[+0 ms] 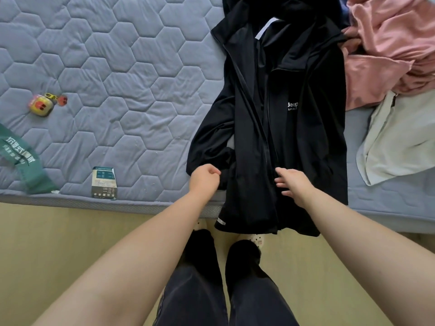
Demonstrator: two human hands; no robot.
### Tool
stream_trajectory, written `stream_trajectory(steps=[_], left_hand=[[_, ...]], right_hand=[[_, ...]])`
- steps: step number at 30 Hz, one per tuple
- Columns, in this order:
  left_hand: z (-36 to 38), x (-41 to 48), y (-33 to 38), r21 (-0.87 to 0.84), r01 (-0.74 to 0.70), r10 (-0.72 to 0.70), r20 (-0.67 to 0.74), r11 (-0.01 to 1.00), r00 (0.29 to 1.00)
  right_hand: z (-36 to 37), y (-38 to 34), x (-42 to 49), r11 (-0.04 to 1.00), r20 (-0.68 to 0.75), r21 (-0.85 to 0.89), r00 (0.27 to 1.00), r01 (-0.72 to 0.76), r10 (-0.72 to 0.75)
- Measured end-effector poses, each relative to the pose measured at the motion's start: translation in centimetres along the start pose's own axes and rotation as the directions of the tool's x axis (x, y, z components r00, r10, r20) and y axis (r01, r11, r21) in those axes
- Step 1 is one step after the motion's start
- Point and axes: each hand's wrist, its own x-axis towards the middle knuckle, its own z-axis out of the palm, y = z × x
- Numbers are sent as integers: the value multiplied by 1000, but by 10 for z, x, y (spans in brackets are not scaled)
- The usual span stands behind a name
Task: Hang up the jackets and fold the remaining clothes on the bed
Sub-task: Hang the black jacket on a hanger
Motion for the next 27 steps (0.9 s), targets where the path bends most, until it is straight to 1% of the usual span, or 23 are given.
stream_trajectory(steps=[2,4,6,8,9,10,11,12,13,14,15,16,17,18,19,20,21,22,23,24,25,26,27], left_hand=[[-3,11,-11,131,48,-53,31,990,998],[-1,18,-19,198,62,-90,133,978,987],[7,19,-19,125,79,-98,153,989,983],[16,22,-14,-67,144,-140,69,987,988],[19,23,-11,-106,161,-160,21,981,987],[21,25,-7,-16,148,-148,-6,989,989],[21,26,-3,190,98,-97,-13,977,995],[21,27,-1,415,24,-24,-5,909,1000],[18,29,0,590,-46,45,17,806,999],[14,33,3,700,-104,96,50,707,994],[7,36,7,745,-138,131,68,652,989],[1,42,7,752,-130,137,53,646,989],[-8,47,7,721,-85,115,7,688,993],[-17,51,7,634,-6,68,-73,774,995],[-28,55,9,437,91,-2,-200,895,980],[-41,59,11,146,175,-116,-341,974,933],[-56,62,13,-141,201,-244,-453,969,858],[-70,64,15,-341,185,-350,-523,922,777],[-83,66,17,-451,151,-408,-554,880,725],[-92,68,18,-500,111,-423,-570,859,705],[-97,67,20,-507,76,-402,-574,859,713],[-98,63,21,-462,37,-337,-589,886,734],[-94,61,22,-350,1,-232,-618,937,751]], right_hand=[[14,3,-1,998,68,-55,997,37,-34],[25,5,0,990,103,-119,992,82,-69],[32,5,1,988,140,-127,988,86,-68],[35,5,6,1000,192,0,981,23,-22],[33,6,9,995,213,92,977,-24,4],[31,5,8,981,236,181,972,-69,24],[27,5,8,958,250,260,967,-120,54],[23,4,6,929,259,334,963,-157,69],[22,7,8,903,266,390,961,-183,80],[22,6,5,879,294,434,953,-198,70],[24,5,5,876,298,439,952,-200,68],[28,5,4,893,261,417,963,-171,63],[31,3,4,919,190,374,980,-126,57],[32,0,3,951,98,304,995,-51,22],[31,-1,2,983,13,181,1000,16,-18],[29,-5,-5,999,-66,-19,997,43,-44],[28,-11,-9,986,-110,-165,993,34,-53],[22,-13,-8,961,-198,-276,978,1,-58],[17,-13,-6,958,-218,-281,976,-50,-13],[15,-11,-1,983,-208,-157,976,-98,64],[15,-9,4,981,-129,-148,986,-125,106],[17,-6,9,977,-106,-182,990,-110,92],[19,-7,10,977,-100,-176,989,-121,105]])
